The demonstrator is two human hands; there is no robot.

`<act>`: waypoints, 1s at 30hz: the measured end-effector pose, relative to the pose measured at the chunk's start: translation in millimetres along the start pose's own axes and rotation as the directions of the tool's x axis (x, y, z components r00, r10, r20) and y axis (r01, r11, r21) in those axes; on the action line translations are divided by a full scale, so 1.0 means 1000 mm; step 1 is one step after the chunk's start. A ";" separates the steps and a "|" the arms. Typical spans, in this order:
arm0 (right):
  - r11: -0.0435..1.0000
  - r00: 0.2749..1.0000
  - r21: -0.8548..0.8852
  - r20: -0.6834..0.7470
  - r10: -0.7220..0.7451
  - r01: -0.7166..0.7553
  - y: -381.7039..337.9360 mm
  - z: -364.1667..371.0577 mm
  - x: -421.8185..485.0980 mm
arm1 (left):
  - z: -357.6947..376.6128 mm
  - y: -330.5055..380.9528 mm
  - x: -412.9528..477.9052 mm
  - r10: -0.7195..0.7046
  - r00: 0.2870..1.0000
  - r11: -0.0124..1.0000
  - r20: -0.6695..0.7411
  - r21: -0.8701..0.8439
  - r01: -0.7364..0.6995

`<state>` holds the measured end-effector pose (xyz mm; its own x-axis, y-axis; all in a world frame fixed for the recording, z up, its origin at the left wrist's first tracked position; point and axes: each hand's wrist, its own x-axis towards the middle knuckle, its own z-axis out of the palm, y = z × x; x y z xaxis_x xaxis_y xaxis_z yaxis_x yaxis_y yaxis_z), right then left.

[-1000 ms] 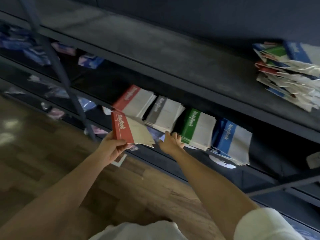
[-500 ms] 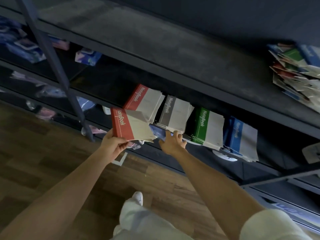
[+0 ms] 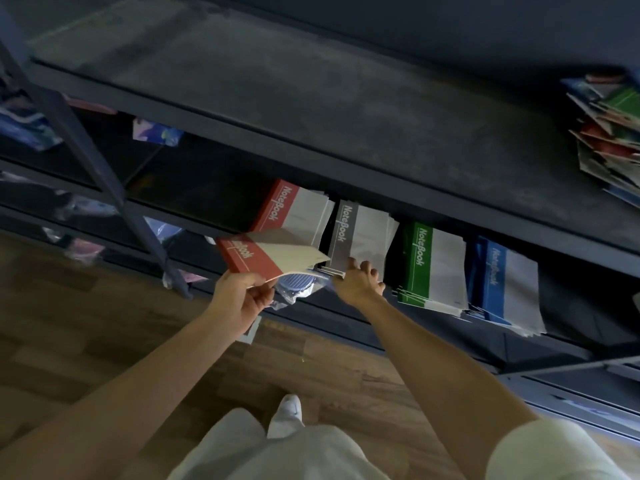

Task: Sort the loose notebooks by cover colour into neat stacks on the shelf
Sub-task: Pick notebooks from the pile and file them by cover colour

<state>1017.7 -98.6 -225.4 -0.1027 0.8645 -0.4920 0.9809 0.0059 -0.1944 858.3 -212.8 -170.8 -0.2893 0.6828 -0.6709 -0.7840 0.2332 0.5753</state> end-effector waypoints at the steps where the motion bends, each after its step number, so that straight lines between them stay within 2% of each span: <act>1: 1.000 1.000 0.002 0.009 0.011 -0.011 -0.002 0.000 -0.001 | 0.002 0.003 0.001 0.002 1.000 1.000 0.005 -0.002 -0.002; 7: 0.999 0.999 -0.005 -0.010 0.044 -0.044 -0.022 0.003 -0.006 | 0.005 0.015 0.004 -0.002 0.996 0.985 0.088 0.171 -0.013; 11: 0.996 0.996 0.006 -0.021 0.089 -0.089 -0.041 0.004 -0.019 | -0.004 0.025 -0.005 -0.020 0.988 0.975 0.156 0.221 -0.015; 17: 0.980 0.988 0.136 -0.028 0.153 -0.148 -0.068 0.017 -0.042 | -0.026 0.048 -0.021 0.008 0.948 0.926 0.318 0.356 -0.127; 24: 0.981 0.985 0.151 -0.102 0.136 -0.120 -0.079 0.028 -0.057 | -0.035 0.073 0.020 0.041 0.960 0.877 0.279 0.451 -0.168; 30: 0.972 0.970 0.155 -0.141 0.196 -0.174 -0.068 0.037 -0.050 | -0.029 0.066 0.080 0.088 0.959 0.767 0.269 0.596 -0.238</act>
<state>949.8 -161.2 -218.8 0.1161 0.9109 -0.3960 0.9462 -0.2226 -0.2347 767.5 -162.9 -200.2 -0.1991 0.8616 -0.4669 -0.2053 0.4292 0.8796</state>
